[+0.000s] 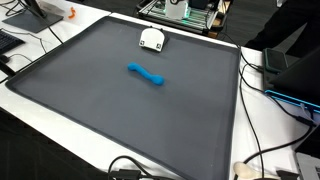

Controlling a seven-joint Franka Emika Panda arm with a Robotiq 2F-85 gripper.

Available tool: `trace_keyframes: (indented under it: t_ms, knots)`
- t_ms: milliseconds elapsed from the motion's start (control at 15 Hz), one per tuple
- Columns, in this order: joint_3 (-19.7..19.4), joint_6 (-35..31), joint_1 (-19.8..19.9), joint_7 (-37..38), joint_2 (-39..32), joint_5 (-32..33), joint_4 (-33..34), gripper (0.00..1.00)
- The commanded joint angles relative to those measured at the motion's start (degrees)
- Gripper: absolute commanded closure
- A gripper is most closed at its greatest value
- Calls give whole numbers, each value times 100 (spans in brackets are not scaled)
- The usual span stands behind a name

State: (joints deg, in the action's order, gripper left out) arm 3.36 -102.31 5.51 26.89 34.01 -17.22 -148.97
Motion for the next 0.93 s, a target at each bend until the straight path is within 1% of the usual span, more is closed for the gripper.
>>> trace_keyframes:
  t_ms: [0, 67, 200, 267, 333, 467, 533, 867]
  knots:
    - [128, -756, 47, 456, -149, -366, -477, 0]
    - [154, -937, 46, 573, -225, -388, -573, 0]
    - [106, -1349, -14, 533, -370, -529, -749, 0]
    - [64, -1552, -48, 519, -442, -681, -825, 0]
    - [66, -1908, -30, 593, -485, -820, -938, 0]
    - [7, -2302, -90, 576, -680, -1141, -1045, 0]
    - [-24, -2478, -106, 604, -960, -1323, -862, 0]
    - [-53, -3222, -268, 675, -1609, -2271, -890, 0]
